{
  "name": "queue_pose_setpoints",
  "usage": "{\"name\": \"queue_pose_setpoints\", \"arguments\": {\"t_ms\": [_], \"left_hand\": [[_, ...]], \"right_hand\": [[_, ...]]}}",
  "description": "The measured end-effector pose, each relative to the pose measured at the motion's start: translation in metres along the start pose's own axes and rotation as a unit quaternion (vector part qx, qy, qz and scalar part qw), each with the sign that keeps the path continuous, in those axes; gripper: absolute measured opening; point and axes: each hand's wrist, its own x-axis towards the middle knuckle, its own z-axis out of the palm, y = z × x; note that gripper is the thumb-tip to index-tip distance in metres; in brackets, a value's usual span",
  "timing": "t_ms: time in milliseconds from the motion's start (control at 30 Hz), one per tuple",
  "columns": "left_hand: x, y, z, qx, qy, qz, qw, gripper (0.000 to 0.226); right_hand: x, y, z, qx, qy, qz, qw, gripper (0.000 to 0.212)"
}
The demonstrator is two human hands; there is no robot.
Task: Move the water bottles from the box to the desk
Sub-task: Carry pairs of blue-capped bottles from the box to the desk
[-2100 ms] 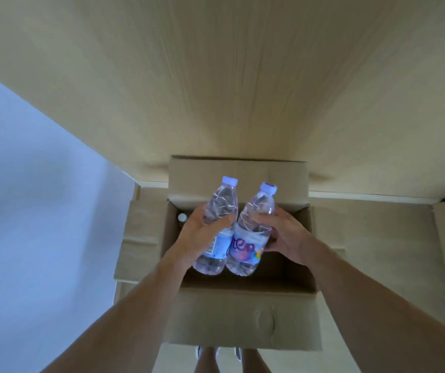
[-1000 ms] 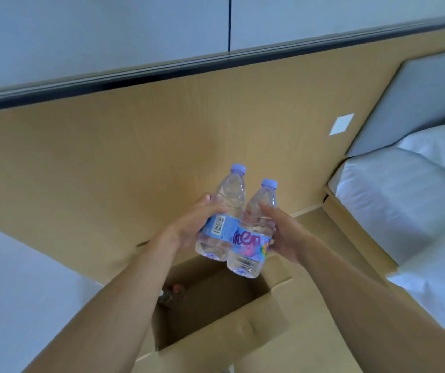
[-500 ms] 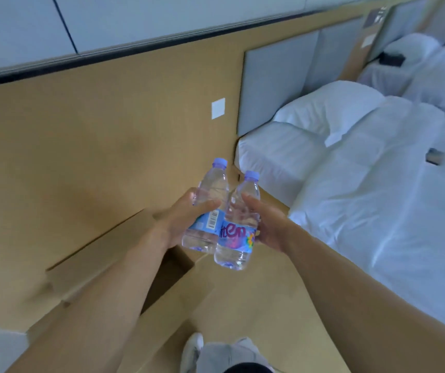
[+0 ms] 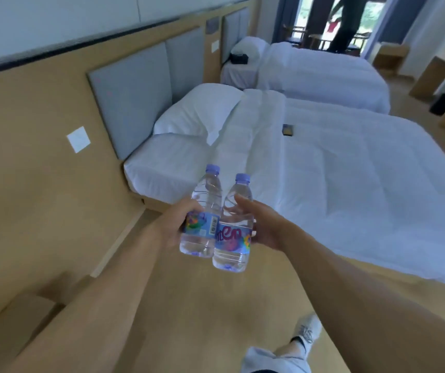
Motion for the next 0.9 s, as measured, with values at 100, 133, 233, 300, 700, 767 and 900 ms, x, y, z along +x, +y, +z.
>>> {"name": "queue_pose_setpoints", "arguments": {"t_ms": [100, 133, 233, 300, 700, 767, 900], "left_hand": [[0.050, 0.008, 0.053, 0.041, -0.045, -0.016, 0.998, 0.047], [0.068, 0.009, 0.072, 0.064, -0.065, -0.015, 0.996, 0.038], [0.117, 0.008, 0.125, 0.117, -0.140, -0.013, 0.983, 0.030], [0.146, 0.008, 0.148, 0.143, -0.168, -0.011, 0.975, 0.032], [0.250, 0.007, 0.197, 0.186, -0.295, -0.081, 0.934, 0.047], [0.251, 0.005, 0.225, 0.176, -0.321, -0.095, 0.926, 0.041], [0.238, 0.002, 0.289, 0.189, -0.418, -0.121, 0.880, 0.050]], "right_hand": [[-0.012, 0.000, -0.063, 0.032, 0.074, 0.004, 0.997, 0.063], [-0.016, 0.002, -0.085, 0.045, 0.098, 0.003, 0.994, 0.063], [-0.024, 0.013, -0.141, 0.095, 0.157, 0.002, 0.983, 0.061], [-0.016, 0.021, -0.163, 0.137, 0.187, 0.010, 0.973, 0.059], [0.005, 0.026, -0.213, 0.221, 0.284, 0.007, 0.933, 0.081], [-0.015, 0.032, -0.228, 0.247, 0.309, 0.004, 0.919, 0.085], [-0.063, 0.058, -0.259, 0.321, 0.366, -0.020, 0.873, 0.077]]}}
